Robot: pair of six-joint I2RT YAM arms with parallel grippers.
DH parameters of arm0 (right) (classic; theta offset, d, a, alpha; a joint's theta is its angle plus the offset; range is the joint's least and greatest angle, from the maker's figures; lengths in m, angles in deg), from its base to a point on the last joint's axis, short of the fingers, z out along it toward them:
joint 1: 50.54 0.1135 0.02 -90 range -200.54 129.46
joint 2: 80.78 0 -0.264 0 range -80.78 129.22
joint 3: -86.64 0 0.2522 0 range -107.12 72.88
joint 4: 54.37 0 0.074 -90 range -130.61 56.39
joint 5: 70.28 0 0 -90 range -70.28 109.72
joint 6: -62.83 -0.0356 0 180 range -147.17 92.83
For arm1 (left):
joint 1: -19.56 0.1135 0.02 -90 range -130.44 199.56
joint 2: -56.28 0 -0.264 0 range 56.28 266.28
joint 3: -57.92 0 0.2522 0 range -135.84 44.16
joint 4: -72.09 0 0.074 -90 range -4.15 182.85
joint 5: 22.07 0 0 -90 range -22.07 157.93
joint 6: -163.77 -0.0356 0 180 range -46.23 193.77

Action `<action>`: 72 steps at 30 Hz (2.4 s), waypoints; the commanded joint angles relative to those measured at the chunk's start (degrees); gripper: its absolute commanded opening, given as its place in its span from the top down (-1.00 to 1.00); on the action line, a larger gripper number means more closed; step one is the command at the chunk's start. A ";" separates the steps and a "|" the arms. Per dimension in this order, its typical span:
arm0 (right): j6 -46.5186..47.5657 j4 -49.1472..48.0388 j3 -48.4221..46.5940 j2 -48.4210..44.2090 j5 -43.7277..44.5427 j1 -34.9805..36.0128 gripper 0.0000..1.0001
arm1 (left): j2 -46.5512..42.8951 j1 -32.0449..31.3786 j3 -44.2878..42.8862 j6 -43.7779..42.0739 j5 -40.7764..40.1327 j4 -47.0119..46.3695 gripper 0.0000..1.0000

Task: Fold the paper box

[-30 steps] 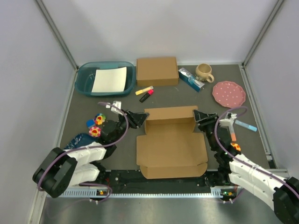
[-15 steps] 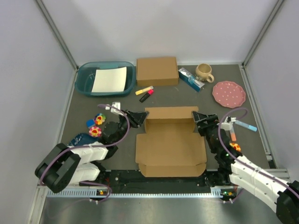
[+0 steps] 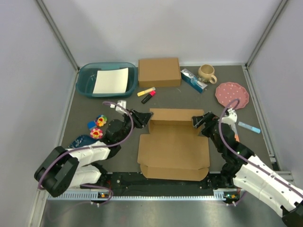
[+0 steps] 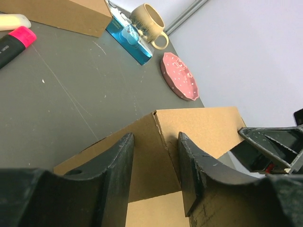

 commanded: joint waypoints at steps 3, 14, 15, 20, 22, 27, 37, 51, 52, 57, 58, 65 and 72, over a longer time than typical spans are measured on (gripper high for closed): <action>21.94 10.53 -9.36 3.14 1.41 -0.46 -0.91 | 3.08 -1.76 1.13 -4.62 4.85 22.14 0.24; 15.68 -16.32 0.28 0.42 -47.79 -30.60 -0.84 | 4.05 -1.76 0.16 -5.24 4.85 22.50 0.23; 14.52 -19.41 1.51 0.51 -51.29 -31.74 -0.83 | 3.96 -1.76 0.08 -5.32 4.85 22.50 0.23; 8.90 -31.46 6.88 3.23 -57.30 -32.81 -0.69 | 3.69 -1.68 -0.27 -5.50 4.06 23.72 0.22; 8.53 -33.06 7.33 4.11 -57.92 -33.25 -0.55 | 3.43 -1.59 -0.89 -5.67 3.97 24.69 0.22; 10.02 -31.66 8.11 3.78 -55.99 -33.69 -0.43 | 3.08 -1.59 -1.42 -5.85 4.05 25.05 0.22; 7.92 -35.69 7.33 6.91 -57.65 -37.38 -0.44 | 4.22 -1.59 -2.12 -5.85 4.49 24.34 0.21; 10.38 -29.82 13.65 7.20 -55.90 -37.47 0.13 | 7.91 -1.59 -1.60 -4.71 6.16 20.83 0.22; 10.29 -29.03 14.18 6.93 -55.81 -37.38 0.16 | 8.26 -1.59 -1.42 -4.62 6.34 20.39 0.23; 9.94 -26.74 17.25 5.88 -55.20 -37.47 0.29 | 10.90 -1.59 -0.89 -4.18 7.04 18.37 0.23; 10.02 -26.56 17.52 5.62 -55.11 -37.47 0.30 | 11.16 -1.67 -0.80 -4.10 7.04 18.11 0.23; 10.64 -22.52 17.43 5.52 -53.44 -37.47 0.40 | 11.69 -1.59 -0.54 -4.71 6.78 18.28 0.24; 7.92 -19.18 18.66 4.74 -53.35 -37.47 0.39 | 13.27 -1.67 2.62 -3.92 7.39 14.42 0.24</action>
